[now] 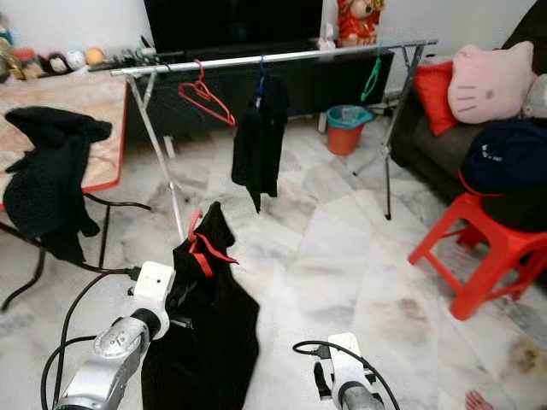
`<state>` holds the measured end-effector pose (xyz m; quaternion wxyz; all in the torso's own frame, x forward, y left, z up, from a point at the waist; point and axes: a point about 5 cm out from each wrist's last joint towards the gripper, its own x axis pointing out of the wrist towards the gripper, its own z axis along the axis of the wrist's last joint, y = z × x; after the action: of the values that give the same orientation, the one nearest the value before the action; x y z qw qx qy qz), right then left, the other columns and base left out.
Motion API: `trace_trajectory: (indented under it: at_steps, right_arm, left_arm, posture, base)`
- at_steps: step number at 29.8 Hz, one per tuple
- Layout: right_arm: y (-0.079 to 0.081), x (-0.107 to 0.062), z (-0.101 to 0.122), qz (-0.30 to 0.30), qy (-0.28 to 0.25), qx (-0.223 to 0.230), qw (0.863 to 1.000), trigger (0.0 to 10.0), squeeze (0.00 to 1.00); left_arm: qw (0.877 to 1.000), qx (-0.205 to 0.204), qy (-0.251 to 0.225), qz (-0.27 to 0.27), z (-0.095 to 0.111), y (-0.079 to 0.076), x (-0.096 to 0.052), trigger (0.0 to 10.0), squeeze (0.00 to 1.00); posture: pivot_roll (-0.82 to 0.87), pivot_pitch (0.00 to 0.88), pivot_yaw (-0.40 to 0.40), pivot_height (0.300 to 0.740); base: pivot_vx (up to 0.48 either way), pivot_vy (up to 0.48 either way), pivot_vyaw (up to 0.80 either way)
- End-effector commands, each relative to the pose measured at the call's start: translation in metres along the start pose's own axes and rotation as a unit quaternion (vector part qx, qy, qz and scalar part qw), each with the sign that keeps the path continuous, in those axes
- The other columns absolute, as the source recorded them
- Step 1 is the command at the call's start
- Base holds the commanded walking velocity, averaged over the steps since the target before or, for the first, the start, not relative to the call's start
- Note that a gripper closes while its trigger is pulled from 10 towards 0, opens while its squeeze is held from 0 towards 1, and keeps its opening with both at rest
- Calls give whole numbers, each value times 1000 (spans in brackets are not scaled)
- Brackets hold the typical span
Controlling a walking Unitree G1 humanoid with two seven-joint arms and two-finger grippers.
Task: Hang hanger
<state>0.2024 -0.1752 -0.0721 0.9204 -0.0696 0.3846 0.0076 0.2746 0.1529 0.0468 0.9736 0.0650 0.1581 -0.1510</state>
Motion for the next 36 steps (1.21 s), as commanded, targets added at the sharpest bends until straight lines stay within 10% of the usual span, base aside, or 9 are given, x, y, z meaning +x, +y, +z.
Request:
trace_trajectory:
  at_steps: [1, 7, 10, 26, 28, 36]
  right_arm:
    - [0, 0, 6, 5, -25, -8, 1000, 10000, 0]
    - [4, 3, 27, 44, -82, -144, 985, 10000, 0]
    - [-3, 8, 158, 70, -249, -169, 951, 10000, 0]
    - [-7, -12, 200, 102, -374, -174, 905, 10000, 0]
    - [-8, -13, 191, 120, -371, -186, 902, 10000, 1000]
    - [-6, -9, 155, 173, -311, -265, 896, 10000, 1000]
  left_arm:
    - [999, 26, -40, -20, 26, -2, 4, 10000, 0]
    - [996, 53, -50, -43, 41, -1, 7, 10000, 0]
    - [993, 70, -62, -70, 54, -1, 7, 10000, 0]
    - [972, 115, -88, -184, 76, -19, -11, 10000, 0]
    - [972, 119, -79, -187, 71, -20, -15, 10000, 0]
    - [970, 121, -69, -199, 70, -22, -19, 10000, 0]
  posture:
    - [56, 0, 4, 740]
    - [58, 0, 3, 740]
    - [57, 0, 3, 740]
    - [55, 0, -4, 740]
    - [52, 0, -6, 740]
    - [52, 0, -9, 740]
  base:
    - [0, 0, 0]
    - [0, 0, 0]
    - [0, 0, 0]
    - [0, 0, 0]
    - [0, 0, 0]
    - [0, 0, 0]
